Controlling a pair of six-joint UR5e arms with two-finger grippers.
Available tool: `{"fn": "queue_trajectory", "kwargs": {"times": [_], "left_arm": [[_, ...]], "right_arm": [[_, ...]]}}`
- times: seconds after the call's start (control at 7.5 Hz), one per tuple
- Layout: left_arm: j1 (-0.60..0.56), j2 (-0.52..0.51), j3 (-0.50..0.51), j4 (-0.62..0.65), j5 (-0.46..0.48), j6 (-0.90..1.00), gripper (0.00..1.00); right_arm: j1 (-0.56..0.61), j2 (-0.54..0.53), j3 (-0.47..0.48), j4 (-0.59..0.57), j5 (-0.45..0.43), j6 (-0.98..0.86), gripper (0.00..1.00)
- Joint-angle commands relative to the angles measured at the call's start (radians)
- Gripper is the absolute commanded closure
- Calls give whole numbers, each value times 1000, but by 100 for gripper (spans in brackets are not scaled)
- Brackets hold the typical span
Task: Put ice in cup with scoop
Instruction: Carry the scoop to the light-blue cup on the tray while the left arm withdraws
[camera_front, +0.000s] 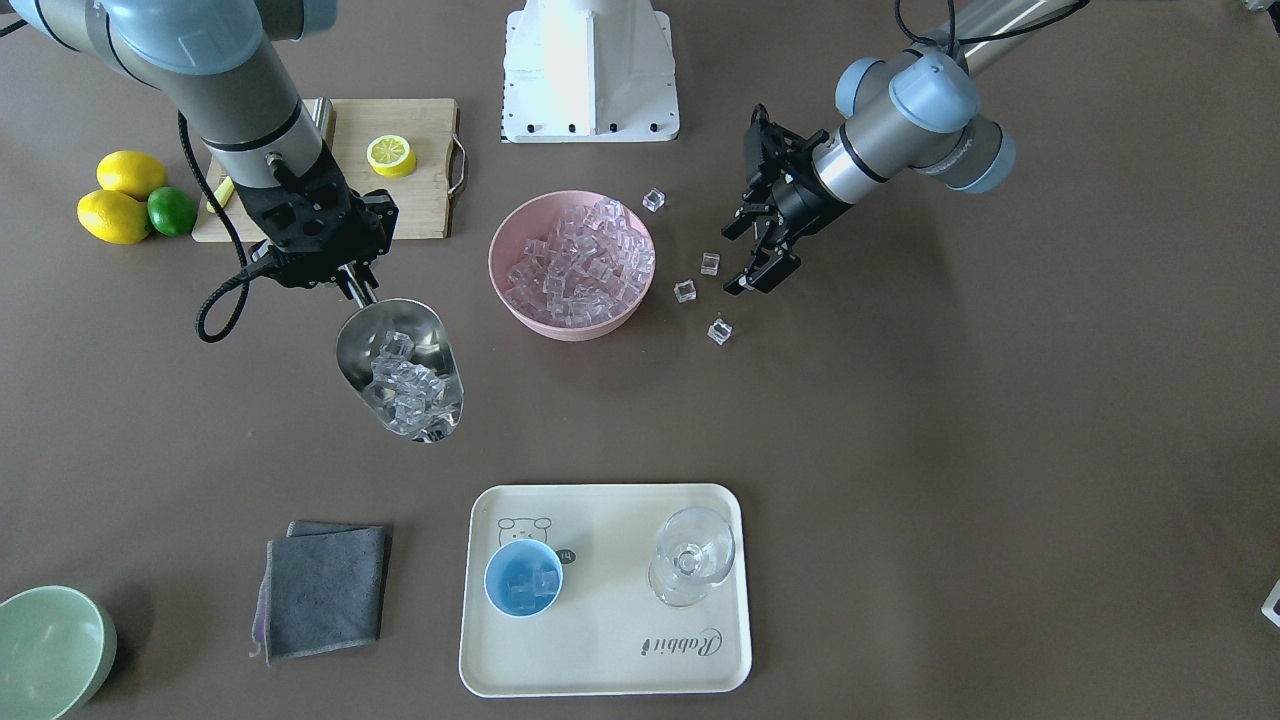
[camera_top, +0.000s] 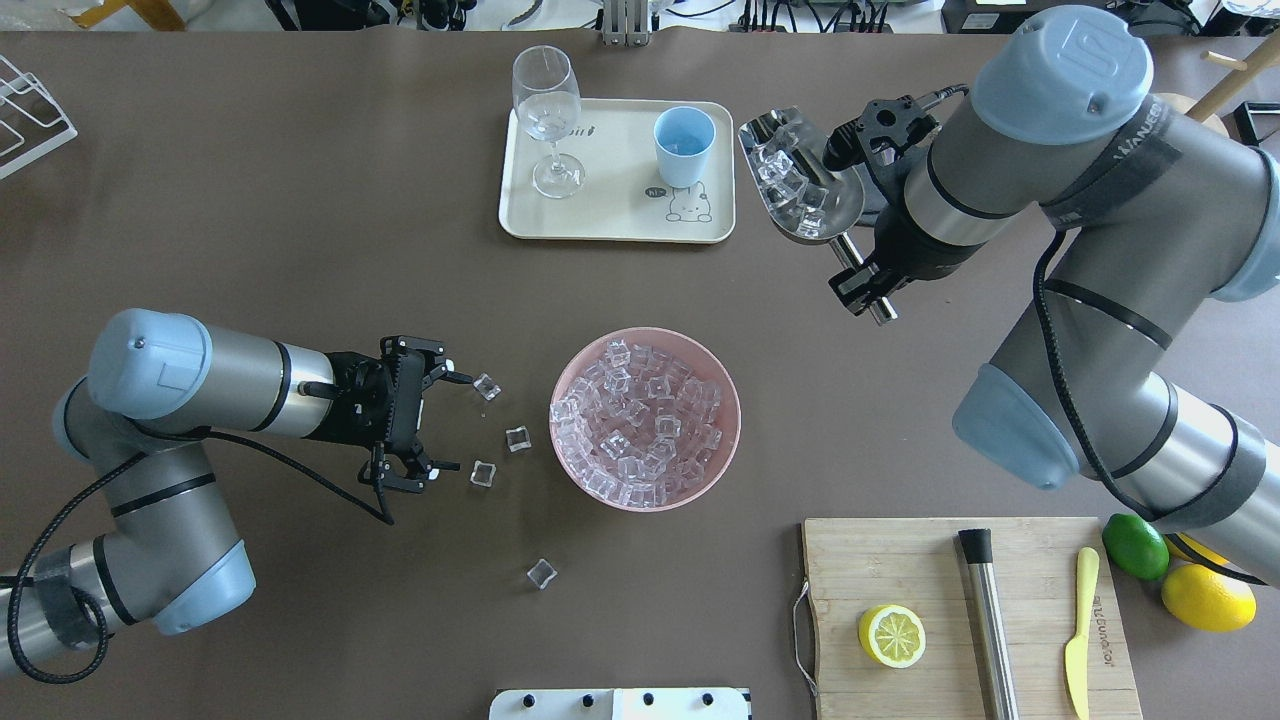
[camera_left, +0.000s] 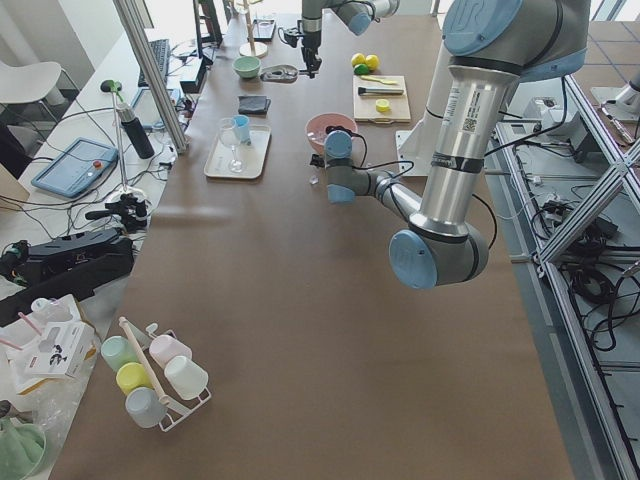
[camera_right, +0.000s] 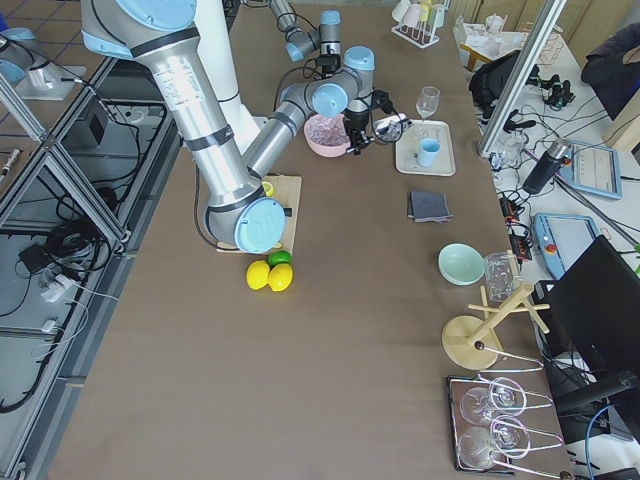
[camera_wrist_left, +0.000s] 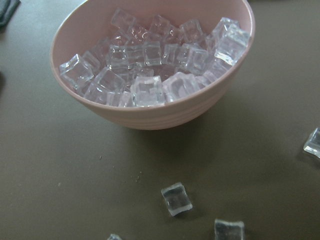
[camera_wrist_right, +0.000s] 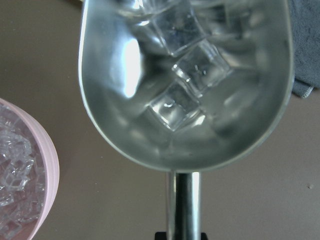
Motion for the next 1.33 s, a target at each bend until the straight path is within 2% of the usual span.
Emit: {"fn": "queue_trajectory", "kwargs": {"times": [0.0,0.13,0.4,0.53,0.8,1.07,1.2], "left_arm": [[-30,173,-187,133,21,1,2],[-70,249,-232,163,21,1,2],[-177,311,-258,252,16,3,2],[-223,350,-258,262,9,3,2],[-346,443,-249,259,-19,3,2],[-566,460,-139,262,-222,3,2],[-658,462,-86,289,-253,3,2]], "right_arm": [[70,132,-179,-104,179,2,100],[92,193,-248,-134,238,2,100],[109,340,-420,-213,312,2,100],[110,396,-475,-249,338,2,100],[121,464,-586,-287,471,4,100],[121,464,-600,-335,578,4,100],[122,464,-615,-338,620,5,100]]}}
